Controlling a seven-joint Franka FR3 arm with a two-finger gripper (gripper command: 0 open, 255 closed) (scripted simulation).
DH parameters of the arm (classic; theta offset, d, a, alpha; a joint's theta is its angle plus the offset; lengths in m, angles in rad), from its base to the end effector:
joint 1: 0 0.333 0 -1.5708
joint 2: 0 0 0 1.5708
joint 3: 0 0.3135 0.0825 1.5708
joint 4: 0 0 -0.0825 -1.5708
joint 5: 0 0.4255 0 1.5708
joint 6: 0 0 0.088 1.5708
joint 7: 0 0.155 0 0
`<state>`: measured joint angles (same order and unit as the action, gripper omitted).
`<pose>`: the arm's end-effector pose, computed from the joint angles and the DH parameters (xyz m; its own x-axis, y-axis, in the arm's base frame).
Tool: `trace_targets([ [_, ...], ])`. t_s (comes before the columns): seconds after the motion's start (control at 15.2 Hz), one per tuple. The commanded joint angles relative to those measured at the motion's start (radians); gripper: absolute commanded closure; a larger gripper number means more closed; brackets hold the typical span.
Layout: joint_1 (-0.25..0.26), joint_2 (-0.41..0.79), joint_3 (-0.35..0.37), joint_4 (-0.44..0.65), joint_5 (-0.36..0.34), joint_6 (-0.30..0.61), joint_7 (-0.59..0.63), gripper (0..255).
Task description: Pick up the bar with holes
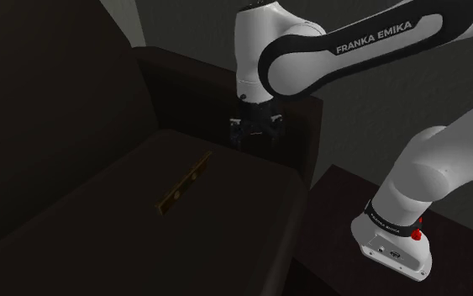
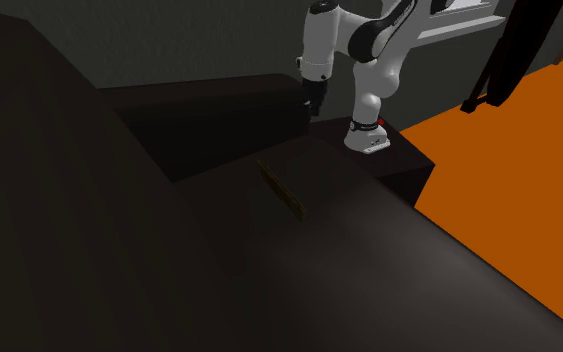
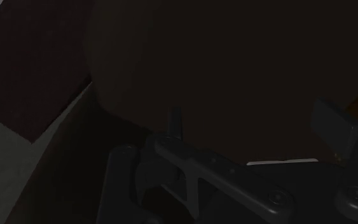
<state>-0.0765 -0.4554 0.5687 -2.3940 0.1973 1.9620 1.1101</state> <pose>0.4002 0.2299 0.3877 0.7327 -0.6793 0.0405 -0.6805 -0.7309 0.0517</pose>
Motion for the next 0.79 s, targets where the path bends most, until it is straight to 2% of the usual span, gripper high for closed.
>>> trace_targets([
  [0.0, -0.024, 0.066, 0.057, 0.031, -0.011, 0.044, 0.110, 0],
  [0.26, -0.085, 0.240, 0.170, 0.126, -0.098, 0.121, 0.344, 0],
  [0.46, -0.119, 0.397, 0.238, 0.214, -0.220, 0.159, 0.545, 0],
  [0.59, -0.119, 0.512, 0.262, 0.282, -0.323, 0.169, 0.686, 0],
  [0.73, -0.086, 0.625, 0.251, 0.358, -0.423, 0.165, 0.818, 0],
])
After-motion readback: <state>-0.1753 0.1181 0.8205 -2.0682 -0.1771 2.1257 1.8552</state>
